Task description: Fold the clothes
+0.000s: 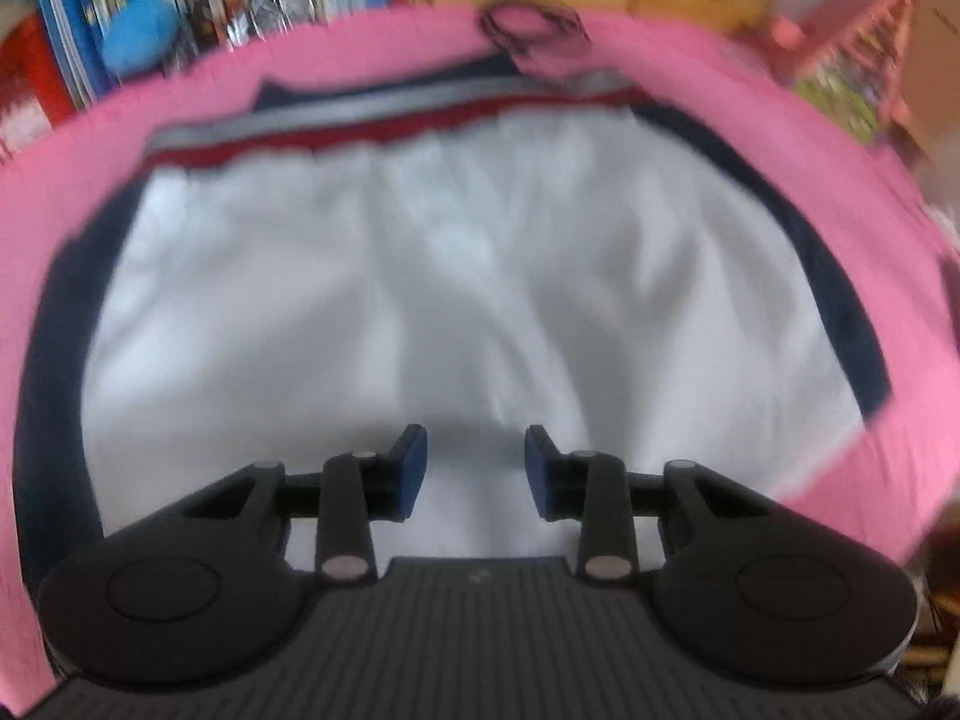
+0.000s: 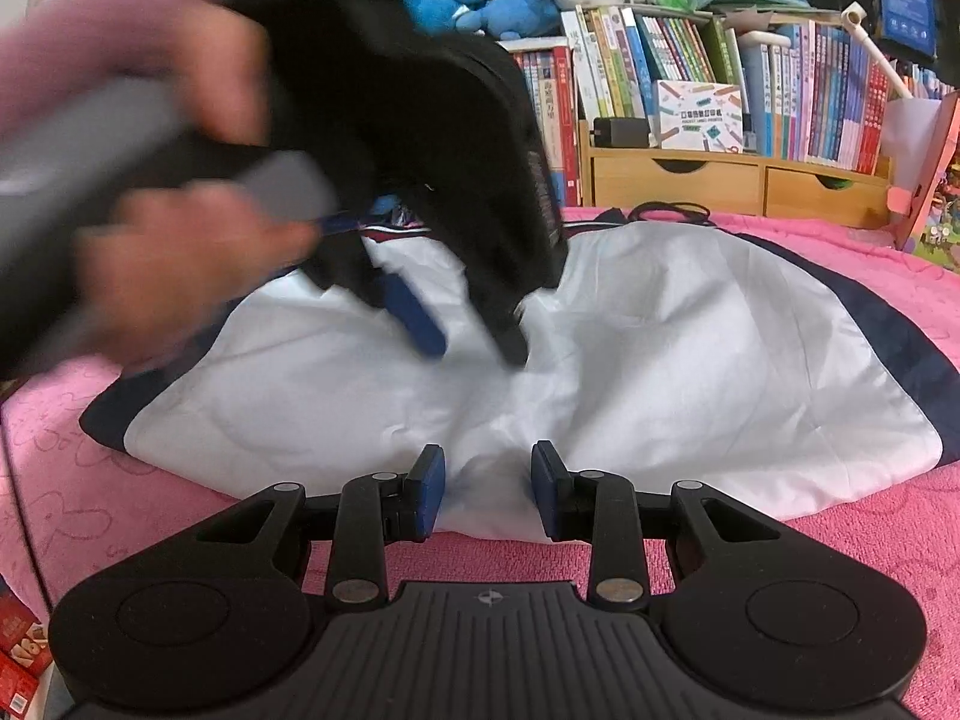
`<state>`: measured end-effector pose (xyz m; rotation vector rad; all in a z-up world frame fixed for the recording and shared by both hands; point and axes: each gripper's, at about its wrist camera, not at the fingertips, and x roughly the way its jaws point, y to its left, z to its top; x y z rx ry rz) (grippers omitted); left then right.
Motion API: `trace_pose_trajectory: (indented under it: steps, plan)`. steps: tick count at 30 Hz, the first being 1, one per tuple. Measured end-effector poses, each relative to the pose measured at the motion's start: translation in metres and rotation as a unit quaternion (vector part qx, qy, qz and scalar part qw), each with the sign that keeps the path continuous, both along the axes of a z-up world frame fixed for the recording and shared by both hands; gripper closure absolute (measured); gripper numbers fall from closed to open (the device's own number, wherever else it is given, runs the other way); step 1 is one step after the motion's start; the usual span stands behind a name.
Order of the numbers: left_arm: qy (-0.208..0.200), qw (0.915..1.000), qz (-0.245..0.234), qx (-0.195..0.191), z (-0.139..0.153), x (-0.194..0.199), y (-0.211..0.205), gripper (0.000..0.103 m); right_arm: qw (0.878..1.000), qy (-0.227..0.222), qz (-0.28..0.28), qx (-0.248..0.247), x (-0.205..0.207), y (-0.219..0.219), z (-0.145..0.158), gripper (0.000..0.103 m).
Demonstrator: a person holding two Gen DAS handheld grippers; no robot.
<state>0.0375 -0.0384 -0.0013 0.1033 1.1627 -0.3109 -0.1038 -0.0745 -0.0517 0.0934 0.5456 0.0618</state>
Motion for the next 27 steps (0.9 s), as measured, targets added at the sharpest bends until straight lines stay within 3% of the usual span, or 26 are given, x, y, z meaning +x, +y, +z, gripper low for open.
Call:
trace_pose_trajectory:
  steps: [2, 8, 13, 16, 24, 27]
  plan:
    - [0.013, 0.9999, -0.007, 0.008, -0.004, -0.006, -0.002, 0.072, 1.000, 0.000, 0.000, 0.000, 0.000, 0.000, 0.000, 0.070]
    - [-0.005, 0.9998, 0.002, 0.021, -0.008, 0.003, -0.009, 0.077, 1.000, 0.000, -0.001, -0.001, 0.001, 0.000, 0.001, 0.070]
    - [0.000, 0.9996, 0.009, 0.028, -0.007, 0.002, -0.011, 0.077, 1.000, -0.001, 0.000, -0.001, 0.000, 0.001, 0.001, 0.070]
    - [-0.008, 0.9985, -0.006, 0.053, -0.008, -0.008, -0.019, 0.074, 1.000, -0.002, 0.001, -0.001, 0.000, 0.001, 0.001, 0.070]
    - [0.020, 0.9988, 0.023, 0.038, -0.006, -0.005, -0.014, 0.072, 1.000, -0.004, 0.003, 0.003, 0.000, -0.002, 0.001, 0.070]
    - [0.039, 0.9986, 0.030, 0.018, -0.005, -0.006, -0.010, 0.063, 1.000, -0.005, 0.002, 0.004, 0.000, -0.001, 0.001, 0.070]
